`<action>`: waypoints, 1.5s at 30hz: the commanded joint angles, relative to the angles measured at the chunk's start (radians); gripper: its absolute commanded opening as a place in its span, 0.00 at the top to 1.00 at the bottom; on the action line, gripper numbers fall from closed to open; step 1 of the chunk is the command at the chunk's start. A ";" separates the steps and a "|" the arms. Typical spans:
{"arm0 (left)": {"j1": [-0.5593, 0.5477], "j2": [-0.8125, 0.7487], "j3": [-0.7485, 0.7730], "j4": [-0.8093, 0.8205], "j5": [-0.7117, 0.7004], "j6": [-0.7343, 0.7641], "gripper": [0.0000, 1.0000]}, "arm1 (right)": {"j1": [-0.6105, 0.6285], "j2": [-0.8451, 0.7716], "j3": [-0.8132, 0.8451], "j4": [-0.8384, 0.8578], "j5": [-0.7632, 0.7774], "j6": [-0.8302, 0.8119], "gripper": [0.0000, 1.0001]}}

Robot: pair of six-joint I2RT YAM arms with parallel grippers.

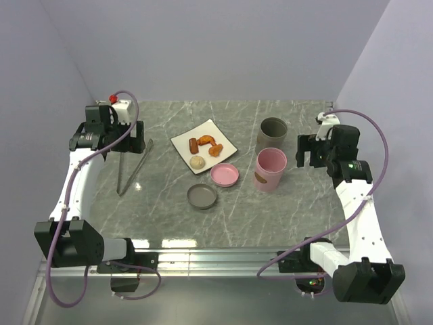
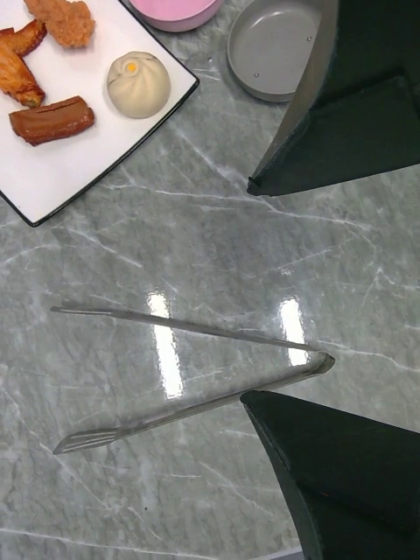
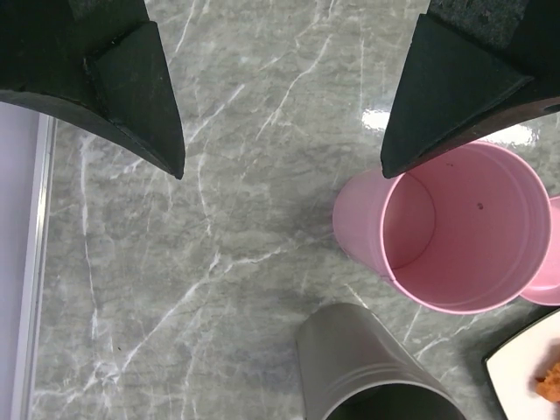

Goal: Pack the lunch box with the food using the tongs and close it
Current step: Pick up the clamp at the center of the board.

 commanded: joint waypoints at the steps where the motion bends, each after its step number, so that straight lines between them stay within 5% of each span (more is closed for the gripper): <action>1: 0.001 0.002 0.040 -0.026 -0.032 0.020 0.01 | -0.009 0.013 0.071 -0.019 0.017 0.004 0.00; 14: 0.202 0.057 -0.015 -0.169 -0.046 0.200 0.01 | -0.009 0.120 0.105 -0.070 0.029 0.017 0.00; 23: 0.259 0.029 -0.183 -0.157 -0.117 0.350 0.01 | -0.009 0.180 0.139 -0.101 -0.018 0.007 0.00; 45: 0.198 0.196 -0.386 0.266 -0.035 0.294 0.05 | -0.018 0.235 0.157 -0.092 -0.066 -0.008 0.00</action>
